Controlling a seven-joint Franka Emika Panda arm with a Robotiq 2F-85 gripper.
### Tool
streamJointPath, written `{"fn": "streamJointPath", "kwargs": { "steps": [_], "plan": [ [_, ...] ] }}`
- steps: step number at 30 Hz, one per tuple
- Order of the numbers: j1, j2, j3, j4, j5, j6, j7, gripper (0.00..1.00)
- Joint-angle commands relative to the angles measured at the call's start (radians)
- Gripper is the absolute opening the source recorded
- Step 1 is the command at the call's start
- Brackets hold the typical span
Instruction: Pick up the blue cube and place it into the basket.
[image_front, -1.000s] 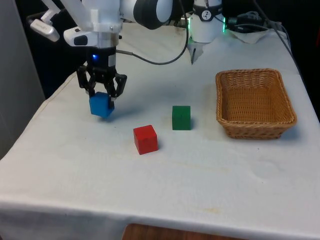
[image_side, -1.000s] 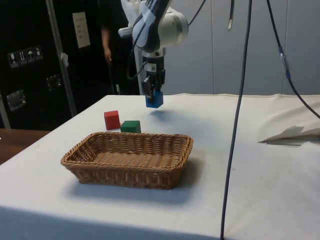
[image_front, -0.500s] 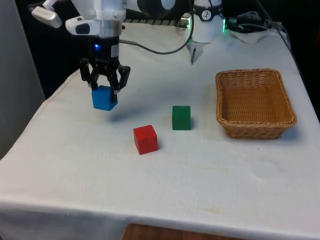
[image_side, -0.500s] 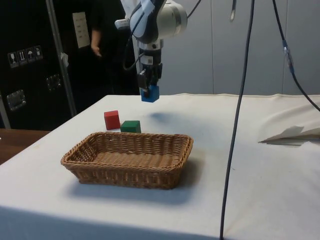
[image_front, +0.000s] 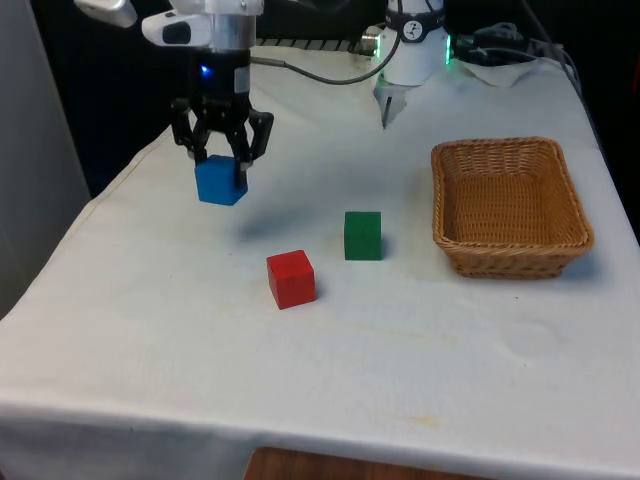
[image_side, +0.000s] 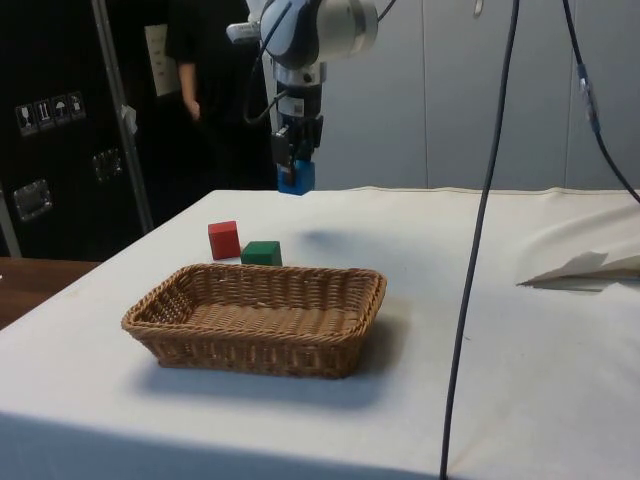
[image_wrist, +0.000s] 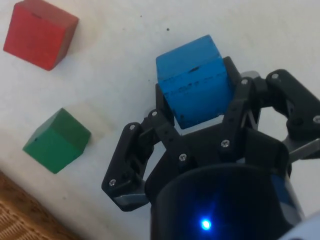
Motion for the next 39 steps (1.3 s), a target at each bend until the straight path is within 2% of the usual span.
{"fn": "streamJointPath", "kwargs": {
  "steps": [1,2,7,8,9,11,16,17,18,26,27,28,29,30,35,36,37,39],
  "plan": [
    [0.001,-0.005,0.001,-0.004,0.0,0.0,0.001,0.04],
    [0.015,-0.018,-0.01,-0.018,-0.013,-0.002,0.016,0.04],
    [0.026,-0.051,-0.008,-0.048,-0.016,0.0,0.024,0.04],
    [0.014,-0.044,0.004,-0.038,-0.002,-0.001,0.008,0.04],
    [0.028,-0.057,-0.007,-0.053,-0.017,0.0,0.025,0.04],
    [0.032,-0.074,-0.003,-0.067,-0.02,0.0,0.03,0.04],
    [0.037,-0.104,0.004,-0.09,-0.03,-0.001,0.043,0.04],
    [0.024,-0.099,0.016,-0.083,-0.015,-0.001,0.027,0.04],
    [0.038,-0.111,0.006,-0.095,-0.032,-0.001,0.046,0.04],
    [0.041,-0.163,0.028,-0.136,-0.043,0.0,0.065,0.04],
    [0.04,-0.173,0.034,-0.143,-0.044,0.0,0.068,0.04],
    [0.028,-0.166,0.045,-0.134,-0.024,-0.001,0.047,0.04],
    [0.041,-0.178,0.037,-0.147,-0.045,-0.001,0.07,0.04],
    [0.041,-0.184,0.04,-0.151,-0.047,-0.001,0.073,0.04],
    [0.039,-0.209,0.059,-0.169,-0.058,0.0,0.091,0.04],
    [0.028,-0.209,0.072,-0.166,-0.042,-0.001,0.076,0.04],
    [0.04,-0.218,0.067,-0.177,-0.063,0.002,0.1,0.04],
    [0.04,-0.225,0.074,-0.184,-0.067,0.003,0.108,0.04]
  ]
}}
